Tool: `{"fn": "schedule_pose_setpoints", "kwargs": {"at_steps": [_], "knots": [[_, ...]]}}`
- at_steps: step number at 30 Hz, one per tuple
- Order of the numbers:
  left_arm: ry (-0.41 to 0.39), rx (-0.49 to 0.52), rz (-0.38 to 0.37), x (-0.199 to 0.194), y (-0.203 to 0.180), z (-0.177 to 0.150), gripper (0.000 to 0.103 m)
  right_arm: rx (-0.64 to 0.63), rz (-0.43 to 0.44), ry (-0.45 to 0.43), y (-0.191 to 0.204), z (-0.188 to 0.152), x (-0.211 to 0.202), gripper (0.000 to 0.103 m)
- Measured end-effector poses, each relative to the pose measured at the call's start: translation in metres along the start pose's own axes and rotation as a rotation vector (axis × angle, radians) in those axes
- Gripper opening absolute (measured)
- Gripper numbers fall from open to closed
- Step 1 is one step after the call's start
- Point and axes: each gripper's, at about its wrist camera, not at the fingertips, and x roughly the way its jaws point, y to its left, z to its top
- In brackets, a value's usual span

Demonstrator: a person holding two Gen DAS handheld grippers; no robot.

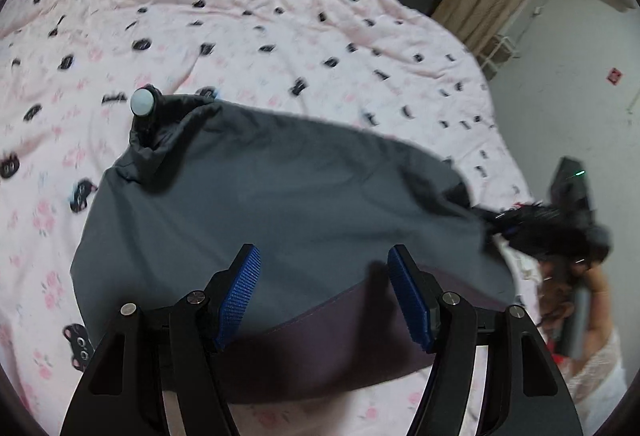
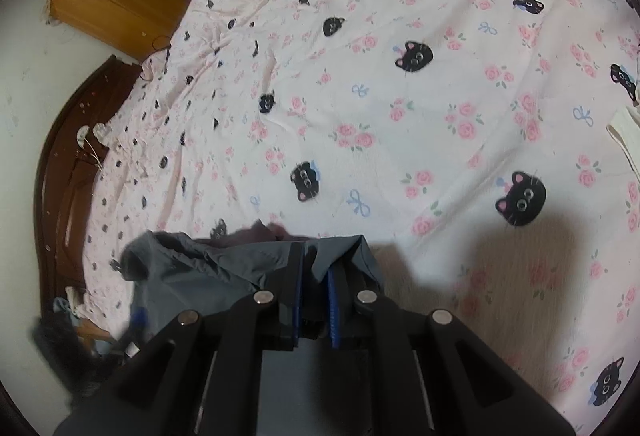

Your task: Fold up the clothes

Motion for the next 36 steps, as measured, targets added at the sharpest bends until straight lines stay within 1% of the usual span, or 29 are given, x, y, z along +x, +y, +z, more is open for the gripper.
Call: {"fn": "schedule_pose_setpoints", "kwargs": {"at_steps": [3, 6, 10, 12, 13, 14, 15, 16, 19, 21, 24, 27, 28, 29, 30, 31, 32, 33, 36], "knots": [[-0.003, 0.014, 0.038, 0.008, 0.000, -0.002, 0.061, 0.016, 0.035, -0.009, -0.001, 0.008, -0.007, 0.012], [0.004, 0.020, 0.050, 0.011, -0.002, -0.002, 0.061, 0.045, 0.086, -0.011, -0.001, 0.016, -0.015, 0.014], [0.013, 0.019, 0.045, 0.011, -0.001, -0.007, 0.061, 0.107, 0.157, 0.004, -0.006, 0.023, -0.022, 0.024], [0.014, 0.021, 0.046, 0.012, 0.001, -0.008, 0.061, 0.135, 0.183, 0.008, -0.009, 0.024, -0.026, 0.033], [0.015, 0.022, 0.047, 0.012, 0.001, -0.008, 0.061, 0.148, 0.193, 0.008, -0.011, 0.024, -0.028, 0.048], [0.015, 0.022, 0.046, 0.012, 0.001, -0.009, 0.061, 0.167, 0.175, -0.021, -0.014, 0.024, -0.034, 0.070], [0.016, 0.022, 0.046, 0.012, 0.002, -0.009, 0.061, 0.182, 0.153, -0.067, -0.018, 0.024, -0.042, 0.077], [0.015, 0.022, 0.046, 0.012, 0.002, -0.010, 0.061, 0.185, 0.147, -0.090, -0.020, 0.026, -0.049, 0.080], [0.014, 0.025, 0.051, 0.012, 0.000, -0.010, 0.061, 0.193, 0.130, -0.156, -0.027, 0.029, -0.069, 0.080], [0.015, 0.024, 0.054, 0.012, 0.000, -0.010, 0.061, 0.133, 0.098, -0.165, -0.016, 0.029, -0.074, 0.080], [0.014, 0.027, 0.063, 0.013, -0.001, -0.010, 0.062, -0.018, 0.089, -0.162, 0.019, 0.018, -0.071, 0.080], [0.013, 0.028, 0.071, 0.013, -0.002, -0.011, 0.062, -0.223, 0.071, -0.140, 0.070, -0.005, -0.058, 0.075], [0.014, 0.027, 0.071, 0.013, -0.002, -0.011, 0.062, -0.292, 0.071, -0.121, 0.087, -0.016, -0.049, 0.064], [0.015, 0.026, 0.071, 0.013, -0.002, -0.011, 0.062, -0.360, 0.070, -0.102, 0.103, -0.027, -0.039, 0.048], [0.016, 0.026, 0.071, 0.013, -0.002, -0.010, 0.062, -0.428, 0.070, -0.082, 0.120, -0.038, -0.030, 0.040], [0.017, 0.026, 0.071, 0.013, -0.002, -0.010, 0.062, -0.477, 0.073, -0.048, 0.133, -0.048, -0.018, 0.026], [0.018, 0.026, 0.071, 0.013, -0.002, -0.010, 0.062, -0.505, 0.063, -0.018, 0.141, -0.057, -0.006, 0.018], [0.020, 0.027, 0.071, 0.013, -0.002, -0.010, 0.062, -0.531, 0.052, 0.013, 0.149, -0.066, 0.006, 0.016], [0.027, 0.029, 0.078, 0.015, -0.001, -0.011, 0.062, -0.520, -0.026, 0.037, 0.148, -0.075, 0.036, 0.015]]}}
